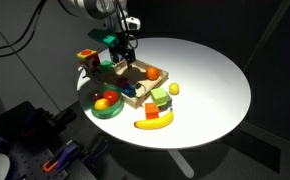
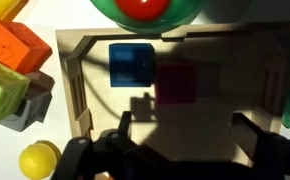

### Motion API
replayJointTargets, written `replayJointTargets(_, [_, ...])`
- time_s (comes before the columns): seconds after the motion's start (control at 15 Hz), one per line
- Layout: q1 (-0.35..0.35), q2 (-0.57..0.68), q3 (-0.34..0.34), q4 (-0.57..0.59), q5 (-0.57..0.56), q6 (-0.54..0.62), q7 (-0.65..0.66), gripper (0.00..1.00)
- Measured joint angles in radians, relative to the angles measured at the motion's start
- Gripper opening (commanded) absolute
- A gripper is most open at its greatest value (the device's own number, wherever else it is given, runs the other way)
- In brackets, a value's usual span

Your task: Pick up the pink block and put it on the lime green block

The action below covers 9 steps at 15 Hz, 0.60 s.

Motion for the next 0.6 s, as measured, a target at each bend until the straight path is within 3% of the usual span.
replayJointTargets(0.6, [0.000,-0.030,0.002,0.011,0.031,-0.012,-0.020,1.00])
